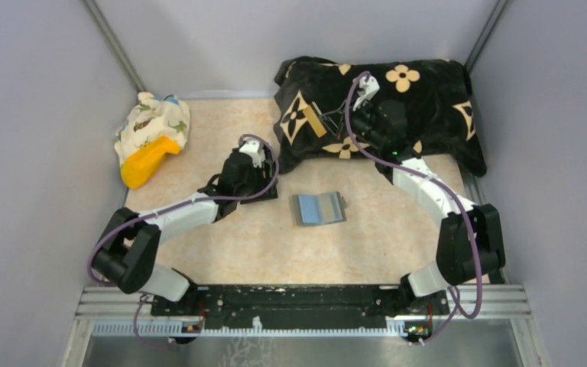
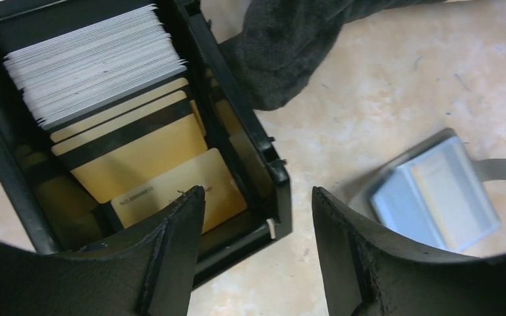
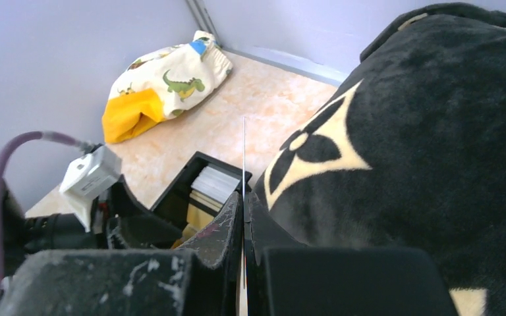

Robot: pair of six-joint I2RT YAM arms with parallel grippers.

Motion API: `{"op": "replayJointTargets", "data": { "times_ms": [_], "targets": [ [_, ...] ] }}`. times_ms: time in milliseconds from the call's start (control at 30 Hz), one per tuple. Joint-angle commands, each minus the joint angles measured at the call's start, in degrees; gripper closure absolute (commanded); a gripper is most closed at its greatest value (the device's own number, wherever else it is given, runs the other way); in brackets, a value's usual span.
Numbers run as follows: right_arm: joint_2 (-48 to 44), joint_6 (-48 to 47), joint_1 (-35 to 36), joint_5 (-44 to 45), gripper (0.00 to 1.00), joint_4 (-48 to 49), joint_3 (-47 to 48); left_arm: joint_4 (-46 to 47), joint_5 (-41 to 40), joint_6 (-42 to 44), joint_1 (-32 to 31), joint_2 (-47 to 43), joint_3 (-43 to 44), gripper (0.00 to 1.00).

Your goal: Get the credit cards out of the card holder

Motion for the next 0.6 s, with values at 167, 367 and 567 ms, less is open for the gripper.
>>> {"op": "replayJointTargets", "data": {
  "times_ms": [167,367,567],
  "targets": [
    [-3.1,1.53,-0.27,0.29,1.0,4.18,-3.89,-0.75,-3.25,4.62,-0.21,4.93,1.43,0.34],
    [-2.3,1.83,-0.53,-0.59,1.0,4.61,-4.09,-0.57,-0.77,4.09,-0.34,5.26,0.49,0.36],
    [-1.44,2.14,-0.63,-0.86,1.0,5.42,-4.51,-1.01,1.87,2.8,-0.49,5.07,-1.54,0.37]
  ]
}}
